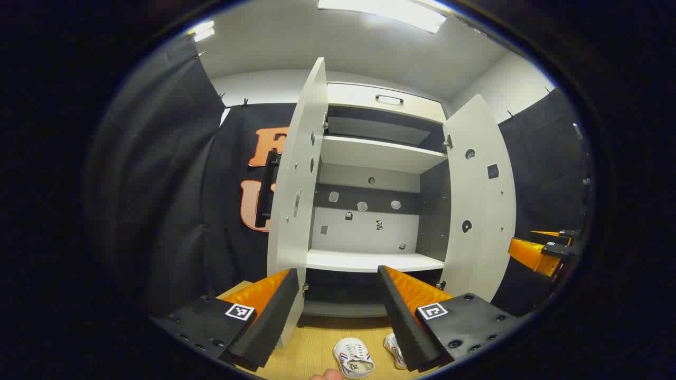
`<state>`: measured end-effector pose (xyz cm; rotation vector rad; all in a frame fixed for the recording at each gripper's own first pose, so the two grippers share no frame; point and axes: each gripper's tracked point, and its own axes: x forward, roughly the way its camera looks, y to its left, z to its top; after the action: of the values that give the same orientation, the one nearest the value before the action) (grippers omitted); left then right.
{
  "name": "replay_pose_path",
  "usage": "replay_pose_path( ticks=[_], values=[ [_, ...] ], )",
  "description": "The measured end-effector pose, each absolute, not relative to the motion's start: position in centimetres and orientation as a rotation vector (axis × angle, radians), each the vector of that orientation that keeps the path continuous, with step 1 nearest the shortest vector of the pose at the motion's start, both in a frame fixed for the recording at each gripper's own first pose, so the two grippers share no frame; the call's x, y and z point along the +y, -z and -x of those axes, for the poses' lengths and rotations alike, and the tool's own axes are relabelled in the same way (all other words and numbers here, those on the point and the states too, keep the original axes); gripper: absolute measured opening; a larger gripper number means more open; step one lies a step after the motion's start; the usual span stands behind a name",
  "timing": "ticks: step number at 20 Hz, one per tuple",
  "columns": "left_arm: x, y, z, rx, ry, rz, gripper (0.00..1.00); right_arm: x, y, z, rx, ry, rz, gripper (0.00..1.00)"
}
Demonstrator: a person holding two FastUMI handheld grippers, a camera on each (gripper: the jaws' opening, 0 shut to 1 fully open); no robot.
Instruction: Grab one shoe with the right hand and put it into the shoe cabinet, grab the other shoe with the left hand and put it into the shoe cabinet; then close the right door with the right hand and the left door with the left hand.
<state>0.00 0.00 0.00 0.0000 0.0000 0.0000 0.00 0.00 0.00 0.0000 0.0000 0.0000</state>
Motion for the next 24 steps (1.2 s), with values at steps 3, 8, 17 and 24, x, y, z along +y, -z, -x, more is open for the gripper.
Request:
replay_pose_path(
  ticks=[3, 8, 17, 24],
  values=[
    [0.15, -0.02, 0.08, -0.003, -0.005, 0.002, 0.96, -0.08, -0.06, -0.07, -0.003, -0.001, -0.007, 0.93],
    [0.10, 0.10, 0.15, 0.000, -0.002, 0.018, 0.96, -0.36, -0.34, -0.41, -0.011, 0.003, -0.008, 0.93],
    [0.18, 0.17, 0.11, 0.001, -0.003, 0.014, 0.96, -0.27, -0.27, -0.51, -0.008, 0.003, 0.002, 0.89],
    [0.32, 0.39, -0.06, 0.007, -0.005, 0.017, 0.96, -0.04, 0.46, -0.79, 0.010, 0.006, -0.005, 0.93]
  ],
)
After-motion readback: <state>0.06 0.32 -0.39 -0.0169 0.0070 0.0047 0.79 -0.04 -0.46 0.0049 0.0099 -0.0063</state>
